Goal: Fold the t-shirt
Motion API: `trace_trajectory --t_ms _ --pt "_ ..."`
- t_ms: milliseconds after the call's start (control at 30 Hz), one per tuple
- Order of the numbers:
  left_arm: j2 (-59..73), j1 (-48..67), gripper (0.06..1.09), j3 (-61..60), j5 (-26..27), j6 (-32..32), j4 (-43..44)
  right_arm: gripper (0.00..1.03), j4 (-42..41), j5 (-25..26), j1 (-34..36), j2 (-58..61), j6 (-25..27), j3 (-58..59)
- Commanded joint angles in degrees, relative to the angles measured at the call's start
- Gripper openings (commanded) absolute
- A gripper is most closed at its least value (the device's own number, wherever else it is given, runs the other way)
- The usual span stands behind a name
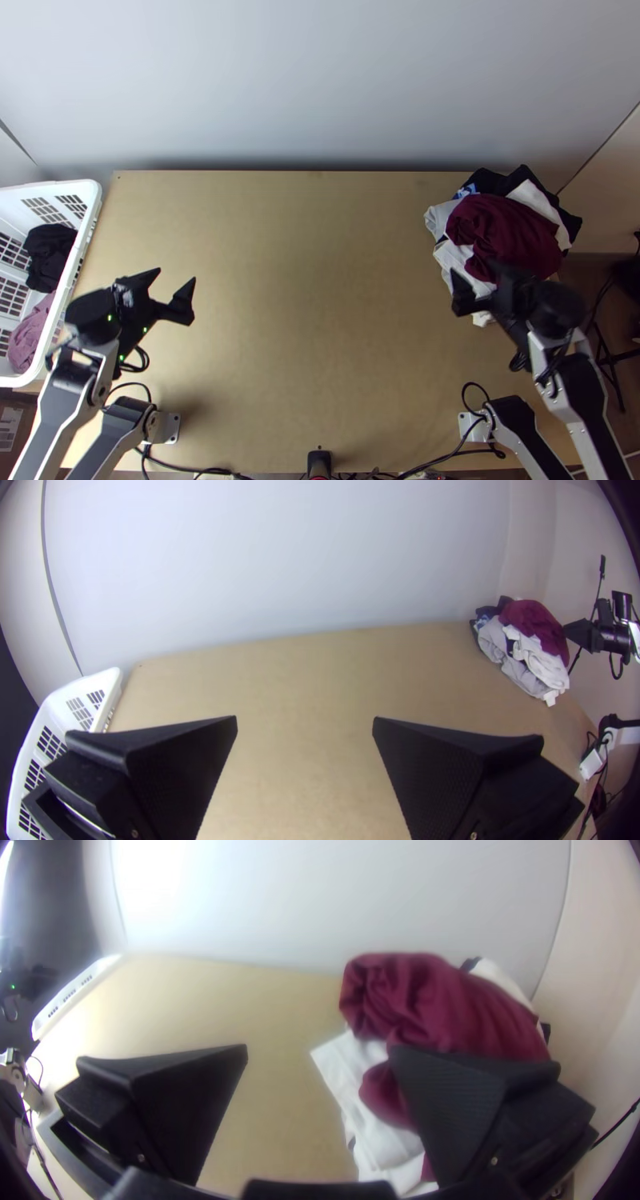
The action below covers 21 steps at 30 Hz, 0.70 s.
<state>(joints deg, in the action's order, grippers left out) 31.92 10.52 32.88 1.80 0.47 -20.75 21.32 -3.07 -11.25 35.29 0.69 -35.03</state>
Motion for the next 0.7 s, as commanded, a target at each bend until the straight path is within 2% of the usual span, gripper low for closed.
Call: trace_trajectory --t_ms 0,67,100,200,267,333,433,467,533,667 --pt "-11.6 0.0 1.04 -11.0 -5.4 4.0 7.0 0.99 -5.7 2.8 -1.3 -7.9 -0.4 12.8" --pt "-12.1 0.2 1.04 -13.1 -5.6 2.4 8.3 0.99 -5.9 2.9 -1.1 -10.9 -0.9 14.5" --pt "-12.1 0.2 1.05 -14.2 -5.6 1.9 8.7 0.99 -7.5 2.9 -0.8 -13.3 0.8 15.7" --pt "-13.6 0.6 1.04 -17.2 -5.6 1.4 12.1 0.99 -9.5 2.9 -0.9 -23.3 9.7 20.1" --pt "-15.3 1.2 1.05 -19.0 -5.6 1.3 14.8 0.99 -8.4 2.8 -1.6 -35.1 14.3 24.4" --pt "-18.7 1.7 1.04 -21.6 -5.6 0.7 15.2 0.99 -10.0 2.8 -2.7 -35.1 14.3 25.4" --pt "-31.2 2.7 1.04 -28.4 -5.6 0.7 14.1 0.99 -12.3 2.8 -2.7 -35.6 10.5 27.4" --pt "-32.4 2.7 1.04 -28.4 -5.1 0.7 9.3 0.99 -12.4 2.8 -3.9 -35.5 11.0 27.9" --pt "-30.1 3.2 1.04 -28.5 -4.9 0.8 8.8 0.99 -10.5 2.7 -3.6 -35.6 12.0 29.5" --pt "-31.9 3.5 1.04 -28.5 -4.7 0.8 8.7 0.99 -8.2 2.7 -1.7 -35.5 9.4 29.7"
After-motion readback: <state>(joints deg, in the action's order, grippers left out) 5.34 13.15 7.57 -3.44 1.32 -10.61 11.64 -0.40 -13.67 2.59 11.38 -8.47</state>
